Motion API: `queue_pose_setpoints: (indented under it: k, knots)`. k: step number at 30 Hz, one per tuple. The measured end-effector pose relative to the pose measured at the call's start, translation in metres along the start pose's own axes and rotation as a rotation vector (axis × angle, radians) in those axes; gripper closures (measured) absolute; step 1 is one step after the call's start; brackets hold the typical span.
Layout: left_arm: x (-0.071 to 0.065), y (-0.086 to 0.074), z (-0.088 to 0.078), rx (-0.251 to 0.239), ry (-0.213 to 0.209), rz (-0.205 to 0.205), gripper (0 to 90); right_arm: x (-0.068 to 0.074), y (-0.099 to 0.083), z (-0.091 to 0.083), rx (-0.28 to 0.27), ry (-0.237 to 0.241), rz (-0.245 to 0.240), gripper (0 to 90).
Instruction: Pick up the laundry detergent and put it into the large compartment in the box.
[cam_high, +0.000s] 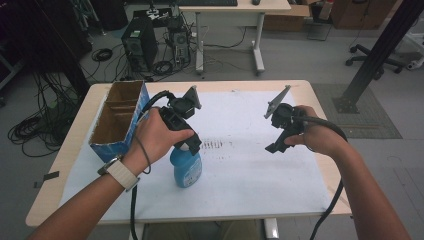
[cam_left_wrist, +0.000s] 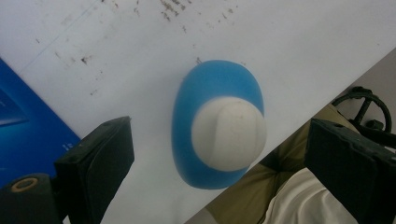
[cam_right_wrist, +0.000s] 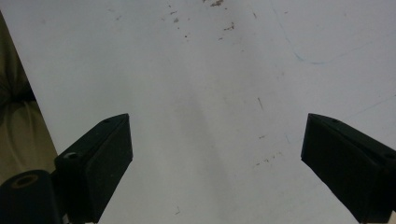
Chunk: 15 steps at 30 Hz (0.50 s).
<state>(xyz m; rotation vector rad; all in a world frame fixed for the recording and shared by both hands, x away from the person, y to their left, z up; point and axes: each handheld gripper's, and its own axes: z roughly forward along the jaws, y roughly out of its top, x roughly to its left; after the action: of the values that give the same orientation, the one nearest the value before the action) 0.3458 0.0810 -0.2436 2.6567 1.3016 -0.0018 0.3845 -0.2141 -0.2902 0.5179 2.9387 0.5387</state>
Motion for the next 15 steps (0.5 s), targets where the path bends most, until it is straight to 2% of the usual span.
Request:
queue_pose_setpoints:
  k: [15]
  knots:
    - [0.002,-0.001,0.014,0.009,-0.015,-0.010,8.8,0.000,0.001,0.001,-0.001,0.001,0.003,9.0]
